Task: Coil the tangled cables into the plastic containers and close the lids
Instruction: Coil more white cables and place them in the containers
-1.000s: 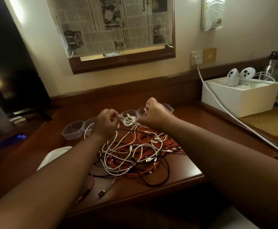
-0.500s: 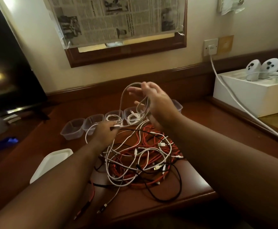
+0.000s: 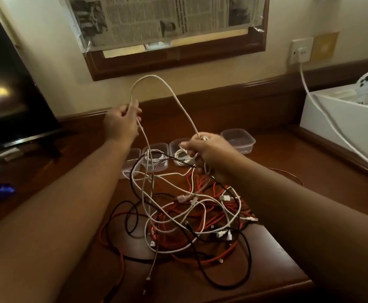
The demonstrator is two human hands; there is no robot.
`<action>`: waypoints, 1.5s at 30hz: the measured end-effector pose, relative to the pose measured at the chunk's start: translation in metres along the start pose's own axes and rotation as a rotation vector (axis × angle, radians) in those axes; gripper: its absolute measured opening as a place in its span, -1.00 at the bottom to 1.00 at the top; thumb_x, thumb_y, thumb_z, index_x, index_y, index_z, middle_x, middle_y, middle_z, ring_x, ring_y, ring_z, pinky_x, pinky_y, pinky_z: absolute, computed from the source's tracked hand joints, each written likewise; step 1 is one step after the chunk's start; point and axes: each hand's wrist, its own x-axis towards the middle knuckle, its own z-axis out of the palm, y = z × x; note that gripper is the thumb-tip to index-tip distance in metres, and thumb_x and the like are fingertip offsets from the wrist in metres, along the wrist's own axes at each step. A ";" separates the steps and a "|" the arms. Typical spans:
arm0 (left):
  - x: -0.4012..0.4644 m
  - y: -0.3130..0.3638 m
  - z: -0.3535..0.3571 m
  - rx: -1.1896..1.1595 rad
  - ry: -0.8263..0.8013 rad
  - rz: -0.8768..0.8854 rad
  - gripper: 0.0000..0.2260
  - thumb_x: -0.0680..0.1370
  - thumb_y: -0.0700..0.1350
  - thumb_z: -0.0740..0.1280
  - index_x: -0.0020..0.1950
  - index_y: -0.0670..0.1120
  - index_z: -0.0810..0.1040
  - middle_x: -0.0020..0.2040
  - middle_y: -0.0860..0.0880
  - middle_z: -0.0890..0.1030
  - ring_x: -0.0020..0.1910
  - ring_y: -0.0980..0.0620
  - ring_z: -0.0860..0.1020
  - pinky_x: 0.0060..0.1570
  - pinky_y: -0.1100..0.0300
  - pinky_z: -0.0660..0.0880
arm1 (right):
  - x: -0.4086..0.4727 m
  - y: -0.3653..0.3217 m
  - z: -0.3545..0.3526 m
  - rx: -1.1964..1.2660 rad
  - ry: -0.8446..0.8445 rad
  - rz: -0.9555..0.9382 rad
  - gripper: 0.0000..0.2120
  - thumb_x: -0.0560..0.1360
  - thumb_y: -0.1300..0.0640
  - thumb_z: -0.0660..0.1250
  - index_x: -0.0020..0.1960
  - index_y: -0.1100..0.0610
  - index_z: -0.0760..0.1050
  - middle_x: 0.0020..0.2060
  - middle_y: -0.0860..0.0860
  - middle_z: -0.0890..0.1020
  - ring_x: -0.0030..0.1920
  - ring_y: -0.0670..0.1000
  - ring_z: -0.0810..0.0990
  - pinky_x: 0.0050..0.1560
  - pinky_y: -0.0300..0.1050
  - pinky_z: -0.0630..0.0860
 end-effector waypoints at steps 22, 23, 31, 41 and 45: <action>-0.074 0.036 -0.009 -0.096 -0.525 0.117 -0.62 0.58 0.06 0.35 0.37 0.05 0.42 0.10 -0.05 0.59 0.06 -0.01 0.61 -0.01 0.08 0.58 | 0.007 -0.042 0.020 0.216 0.289 -0.217 -0.87 0.62 0.04 0.27 -0.05 0.09 0.45 -0.24 0.14 0.55 -0.22 0.16 0.58 -0.19 0.18 0.61; -0.081 0.023 -0.009 -0.004 -0.603 0.108 -0.58 0.59 0.02 0.35 0.42 0.05 0.36 0.12 -0.04 0.57 0.07 0.02 0.60 -0.04 0.16 0.55 | 0.004 -0.046 0.019 0.271 0.299 -0.231 -0.87 0.62 0.05 0.27 -0.05 0.10 0.45 -0.26 0.13 0.55 -0.23 0.15 0.58 -0.14 0.20 0.60; -0.092 -0.020 -0.007 0.205 -0.566 0.231 -0.93 0.60 -0.10 0.35 0.05 -0.06 0.59 -0.13 -0.01 0.64 -0.18 0.07 0.62 -0.17 0.17 0.58 | -0.011 -0.070 0.020 0.549 0.299 -0.281 -0.89 0.66 0.06 0.18 0.01 0.08 0.40 -0.25 0.08 0.57 -0.25 0.02 0.57 -0.02 0.08 0.59; -0.085 -0.016 -0.016 0.463 -0.673 0.466 -0.85 0.60 -0.03 0.34 -0.12 -0.03 0.62 -0.29 0.00 0.60 -0.35 0.06 0.55 -0.31 0.10 0.52 | -0.023 -0.082 0.001 0.694 0.300 -0.302 -0.80 0.67 0.00 0.12 -0.03 0.09 0.35 -0.45 -0.03 0.36 -0.50 -0.07 0.33 -0.41 -0.16 0.38; -0.068 -0.007 -0.020 0.491 -0.484 0.448 -0.82 0.62 -0.02 0.30 -0.13 -0.02 0.61 -0.27 0.00 0.59 -0.31 0.00 0.53 -0.26 0.02 0.52 | -0.018 -0.072 0.000 -0.088 0.346 -0.306 -0.86 0.62 0.03 0.26 0.00 0.11 0.45 -0.31 -0.03 0.49 -0.39 -0.08 0.45 -0.39 -0.18 0.45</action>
